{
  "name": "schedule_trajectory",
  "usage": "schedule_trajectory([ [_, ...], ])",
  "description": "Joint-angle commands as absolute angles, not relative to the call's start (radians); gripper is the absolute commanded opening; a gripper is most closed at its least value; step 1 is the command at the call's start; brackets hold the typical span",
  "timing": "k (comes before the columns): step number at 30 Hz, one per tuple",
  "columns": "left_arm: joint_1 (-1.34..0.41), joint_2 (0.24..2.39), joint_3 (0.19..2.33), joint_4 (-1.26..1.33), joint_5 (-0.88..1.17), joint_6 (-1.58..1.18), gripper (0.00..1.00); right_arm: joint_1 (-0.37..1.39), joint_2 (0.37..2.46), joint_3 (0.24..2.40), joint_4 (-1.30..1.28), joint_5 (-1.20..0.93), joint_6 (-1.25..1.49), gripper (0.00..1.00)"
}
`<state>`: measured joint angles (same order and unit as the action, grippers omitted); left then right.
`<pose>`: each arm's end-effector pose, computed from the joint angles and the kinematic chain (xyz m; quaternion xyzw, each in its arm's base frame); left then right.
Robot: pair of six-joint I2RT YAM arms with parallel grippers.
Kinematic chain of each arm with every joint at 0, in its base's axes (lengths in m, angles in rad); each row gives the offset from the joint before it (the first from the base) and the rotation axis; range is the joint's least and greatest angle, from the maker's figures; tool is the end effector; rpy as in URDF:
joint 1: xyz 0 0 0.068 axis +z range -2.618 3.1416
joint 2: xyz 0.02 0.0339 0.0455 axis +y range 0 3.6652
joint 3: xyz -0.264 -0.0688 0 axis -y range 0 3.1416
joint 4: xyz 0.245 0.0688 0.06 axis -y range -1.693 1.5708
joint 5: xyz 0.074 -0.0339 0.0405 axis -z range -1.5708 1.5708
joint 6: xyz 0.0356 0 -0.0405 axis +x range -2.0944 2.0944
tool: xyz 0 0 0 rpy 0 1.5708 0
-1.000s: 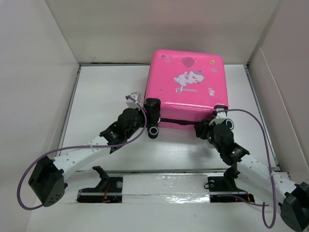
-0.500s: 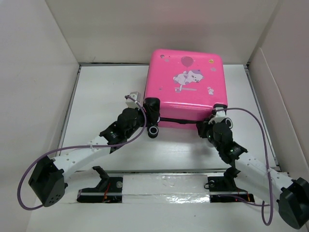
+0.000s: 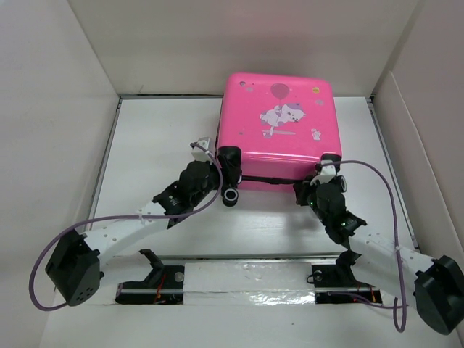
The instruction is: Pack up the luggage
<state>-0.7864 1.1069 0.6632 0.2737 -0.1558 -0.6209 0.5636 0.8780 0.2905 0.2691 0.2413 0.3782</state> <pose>0.1851 -0.1777 0.2801 0.0130 0.7638 -0.3704 0.5284 0.1666 0.0952 0.1968 -0.0042 0.8074 0.1771 0.5627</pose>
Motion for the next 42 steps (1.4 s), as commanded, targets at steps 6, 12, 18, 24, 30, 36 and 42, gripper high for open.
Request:
schedule_trajectory([
  [6,-0.885,1.232,0.899,0.486,0.115,-0.621,0.0,0.902,1.083,0.411,0.558,0.258,0.416,0.0],
  [12,-0.885,1.25,0.957,0.517,0.228,-0.664,0.0,0.946,1.185,0.46,0.705,0.148,0.451,0.0],
  [18,-0.885,1.23,0.983,0.526,0.337,-0.709,0.0,1.002,1.376,0.563,0.911,0.06,0.492,0.0],
  [24,-0.885,1.186,0.937,0.583,0.39,-0.782,0.0,1.046,1.675,0.676,1.282,-0.046,0.613,0.0],
  [30,-0.885,1.147,0.83,0.698,0.365,-0.841,0.0,1.057,1.939,0.778,1.679,-0.065,0.859,0.0],
  [36,-0.885,1.114,0.793,0.687,0.299,-0.825,0.0,1.075,1.96,0.799,1.709,-0.008,0.908,0.0],
  [42,-0.885,0.993,0.785,0.459,0.042,-0.686,0.21,1.057,1.881,0.536,1.681,0.086,0.888,0.56],
])
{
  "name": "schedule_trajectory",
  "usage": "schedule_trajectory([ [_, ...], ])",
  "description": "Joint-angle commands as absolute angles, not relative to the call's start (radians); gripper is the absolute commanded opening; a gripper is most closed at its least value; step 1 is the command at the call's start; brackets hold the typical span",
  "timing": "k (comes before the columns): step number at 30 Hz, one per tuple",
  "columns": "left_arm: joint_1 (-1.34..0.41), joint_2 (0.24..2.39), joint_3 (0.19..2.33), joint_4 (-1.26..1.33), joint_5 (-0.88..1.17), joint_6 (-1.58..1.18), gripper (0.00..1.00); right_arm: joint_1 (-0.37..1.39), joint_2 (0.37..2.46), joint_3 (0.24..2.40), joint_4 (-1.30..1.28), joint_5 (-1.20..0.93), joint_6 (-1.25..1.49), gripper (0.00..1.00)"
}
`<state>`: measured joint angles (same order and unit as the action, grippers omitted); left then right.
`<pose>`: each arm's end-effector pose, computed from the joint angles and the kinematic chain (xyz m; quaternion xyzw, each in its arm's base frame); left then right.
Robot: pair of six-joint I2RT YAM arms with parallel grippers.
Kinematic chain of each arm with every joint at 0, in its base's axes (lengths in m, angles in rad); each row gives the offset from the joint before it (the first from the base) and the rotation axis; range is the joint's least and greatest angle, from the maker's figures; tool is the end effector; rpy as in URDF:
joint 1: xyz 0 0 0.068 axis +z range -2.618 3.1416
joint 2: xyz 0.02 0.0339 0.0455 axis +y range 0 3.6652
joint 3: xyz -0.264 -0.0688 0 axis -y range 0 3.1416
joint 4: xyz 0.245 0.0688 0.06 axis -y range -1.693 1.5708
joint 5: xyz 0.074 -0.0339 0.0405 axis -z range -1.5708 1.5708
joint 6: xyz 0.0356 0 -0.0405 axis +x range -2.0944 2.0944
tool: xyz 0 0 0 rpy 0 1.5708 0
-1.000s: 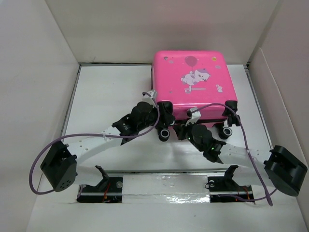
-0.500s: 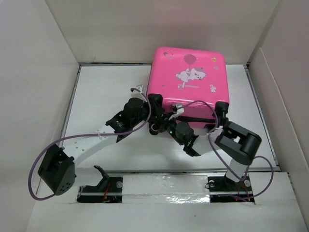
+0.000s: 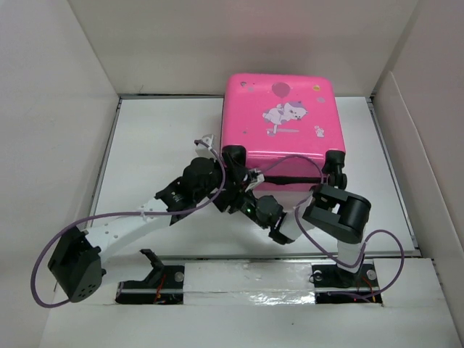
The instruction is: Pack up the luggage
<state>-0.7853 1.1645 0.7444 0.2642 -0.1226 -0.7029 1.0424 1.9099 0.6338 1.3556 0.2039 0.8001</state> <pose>0.1953 -0.1891 0.2939 -0.0085 0.7596 -0.4051 0.5088 0.1801 0.2942 0.1541 -0.0073 0.6790 0.5402 0.4970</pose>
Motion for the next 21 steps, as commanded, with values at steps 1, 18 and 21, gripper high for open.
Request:
schedule_trajectory([
  [1,-0.885,0.977,0.778,0.434,0.011,-0.674,0.38,1.043,1.869,0.505,1.672,0.086,0.881,0.63],
  [18,-0.767,0.697,0.505,0.242,-0.379,-0.633,0.17,1.25,1.234,0.365,0.746,0.273,0.552,0.0],
  [21,-0.767,0.684,0.414,0.285,-0.361,-0.653,0.0,1.25,1.045,0.405,0.473,0.379,0.511,0.06],
])
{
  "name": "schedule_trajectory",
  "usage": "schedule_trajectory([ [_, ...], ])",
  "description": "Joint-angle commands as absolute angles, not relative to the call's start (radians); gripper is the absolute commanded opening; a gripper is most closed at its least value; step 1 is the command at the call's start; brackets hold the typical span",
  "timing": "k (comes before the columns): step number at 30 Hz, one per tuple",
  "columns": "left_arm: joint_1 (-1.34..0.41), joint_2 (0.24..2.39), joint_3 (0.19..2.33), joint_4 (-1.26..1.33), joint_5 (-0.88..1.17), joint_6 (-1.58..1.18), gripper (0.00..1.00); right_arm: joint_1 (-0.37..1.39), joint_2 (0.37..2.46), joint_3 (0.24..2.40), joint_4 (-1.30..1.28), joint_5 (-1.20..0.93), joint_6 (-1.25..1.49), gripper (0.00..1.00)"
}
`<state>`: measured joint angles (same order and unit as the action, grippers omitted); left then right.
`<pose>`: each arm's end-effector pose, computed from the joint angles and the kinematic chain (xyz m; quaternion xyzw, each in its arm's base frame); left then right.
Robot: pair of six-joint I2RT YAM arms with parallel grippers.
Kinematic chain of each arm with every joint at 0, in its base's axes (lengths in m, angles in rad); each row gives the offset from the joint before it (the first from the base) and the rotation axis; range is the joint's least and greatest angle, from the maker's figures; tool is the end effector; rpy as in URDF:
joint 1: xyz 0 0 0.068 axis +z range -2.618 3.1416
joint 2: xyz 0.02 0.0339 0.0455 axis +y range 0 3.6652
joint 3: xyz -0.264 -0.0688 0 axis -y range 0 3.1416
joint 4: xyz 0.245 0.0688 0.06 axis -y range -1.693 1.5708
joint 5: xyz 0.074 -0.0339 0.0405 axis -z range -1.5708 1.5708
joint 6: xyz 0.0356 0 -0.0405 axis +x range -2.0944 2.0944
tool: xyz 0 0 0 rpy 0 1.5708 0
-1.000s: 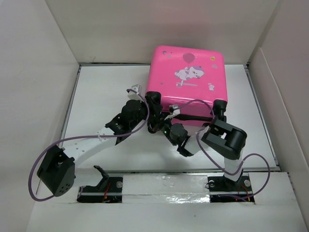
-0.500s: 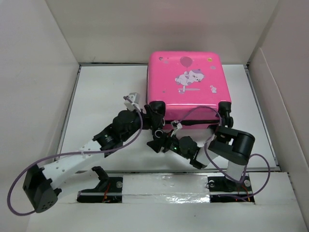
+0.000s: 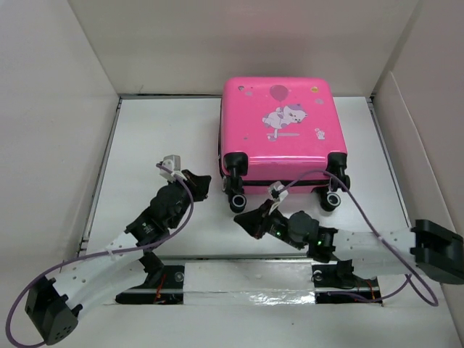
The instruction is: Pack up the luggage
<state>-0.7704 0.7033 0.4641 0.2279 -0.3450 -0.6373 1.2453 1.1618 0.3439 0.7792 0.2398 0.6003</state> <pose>0.1364 -0.1156 0.2833 -0.0738 0.7070 -0.3552 0.6070 0.0831 0.2198 0.2138 -0.1481 0.7049 0.4968 0.4842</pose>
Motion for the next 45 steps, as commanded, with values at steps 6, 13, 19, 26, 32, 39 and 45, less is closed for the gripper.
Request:
schedule_trajectory([
  [6,-0.767,0.744,0.285,0.44,-0.238,-0.638,0.0,1.24,0.899,0.573,0.16,0.636,0.437,0.77],
  [13,-0.807,0.905,0.278,0.638,-0.19,-0.583,0.22,1.1,1.147,0.848,0.045,0.508,0.347,0.98],
  [19,-0.818,0.963,0.259,0.729,-0.163,-0.577,0.23,1.063,1.313,0.966,0.057,0.448,0.348,0.96],
  [26,-0.818,0.963,0.221,0.785,-0.114,-0.568,0.22,1.029,1.42,1.012,0.086,0.407,0.37,0.92],
  [32,-0.818,0.98,0.207,0.818,-0.077,-0.558,0.18,1.008,1.442,1.017,0.124,0.396,0.376,0.56],
  [39,-0.818,1.023,0.221,0.859,-0.02,-0.535,0.38,0.986,1.425,0.991,0.181,0.328,0.377,0.08],
  [45,-0.818,1.121,0.273,0.859,-0.107,-0.511,0.42,0.977,1.408,0.986,0.227,0.245,0.37,0.0],
])
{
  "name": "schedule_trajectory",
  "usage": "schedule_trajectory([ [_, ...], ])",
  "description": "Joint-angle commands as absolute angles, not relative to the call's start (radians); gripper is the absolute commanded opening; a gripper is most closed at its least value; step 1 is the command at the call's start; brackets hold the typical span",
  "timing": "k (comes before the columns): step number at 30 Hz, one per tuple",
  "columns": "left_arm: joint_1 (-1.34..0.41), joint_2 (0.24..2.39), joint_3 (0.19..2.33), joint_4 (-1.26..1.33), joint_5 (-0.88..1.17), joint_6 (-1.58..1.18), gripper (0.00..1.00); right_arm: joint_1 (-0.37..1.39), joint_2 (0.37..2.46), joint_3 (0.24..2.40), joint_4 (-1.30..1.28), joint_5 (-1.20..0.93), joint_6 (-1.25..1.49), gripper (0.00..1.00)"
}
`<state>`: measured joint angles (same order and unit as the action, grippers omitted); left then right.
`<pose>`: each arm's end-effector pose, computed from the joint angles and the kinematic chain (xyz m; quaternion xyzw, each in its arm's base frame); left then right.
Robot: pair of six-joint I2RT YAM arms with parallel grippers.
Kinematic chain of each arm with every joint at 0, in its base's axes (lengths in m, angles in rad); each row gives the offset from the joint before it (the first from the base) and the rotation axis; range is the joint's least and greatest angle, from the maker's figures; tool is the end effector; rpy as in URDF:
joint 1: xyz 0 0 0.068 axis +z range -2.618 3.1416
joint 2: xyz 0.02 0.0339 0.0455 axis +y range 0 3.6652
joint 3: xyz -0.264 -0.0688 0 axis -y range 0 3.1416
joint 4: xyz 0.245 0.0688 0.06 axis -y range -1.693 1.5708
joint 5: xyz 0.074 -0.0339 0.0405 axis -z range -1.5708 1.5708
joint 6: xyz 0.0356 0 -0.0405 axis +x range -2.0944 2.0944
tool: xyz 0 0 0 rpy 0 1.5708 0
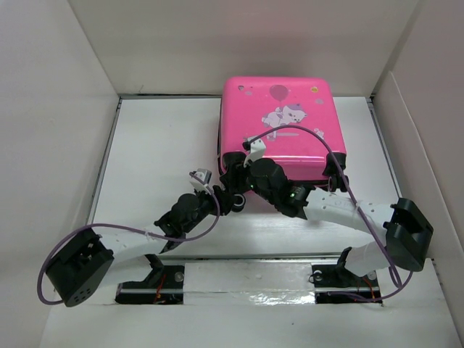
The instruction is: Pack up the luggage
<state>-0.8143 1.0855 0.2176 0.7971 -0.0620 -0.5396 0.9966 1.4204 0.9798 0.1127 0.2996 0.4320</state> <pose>0.1459 -0.1514 0.1911 0.0792 0.7273 -0.4091 0.5453 0.1880 0.2713 0.2895 -0.1405 0.7963 0.2855 0.5145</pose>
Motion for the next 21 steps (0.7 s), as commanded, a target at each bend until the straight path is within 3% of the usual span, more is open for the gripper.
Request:
schedule_trajectory([
  [1,-0.818,1.132,0.281,0.853,-0.121,-0.512,0.42,0.977,1.407,0.985,0.229,0.236,0.371,0.0],
  [16,-0.818,1.281,0.333,1.089,-0.253,-0.494,0.4,0.968,1.405,0.942,0.285,0.143,0.394,0.0],
  [21,-0.818,1.31,0.281,1.317,-0.307,-0.489,0.39,0.957,1.41,0.917,0.342,0.089,0.436,0.0],
])
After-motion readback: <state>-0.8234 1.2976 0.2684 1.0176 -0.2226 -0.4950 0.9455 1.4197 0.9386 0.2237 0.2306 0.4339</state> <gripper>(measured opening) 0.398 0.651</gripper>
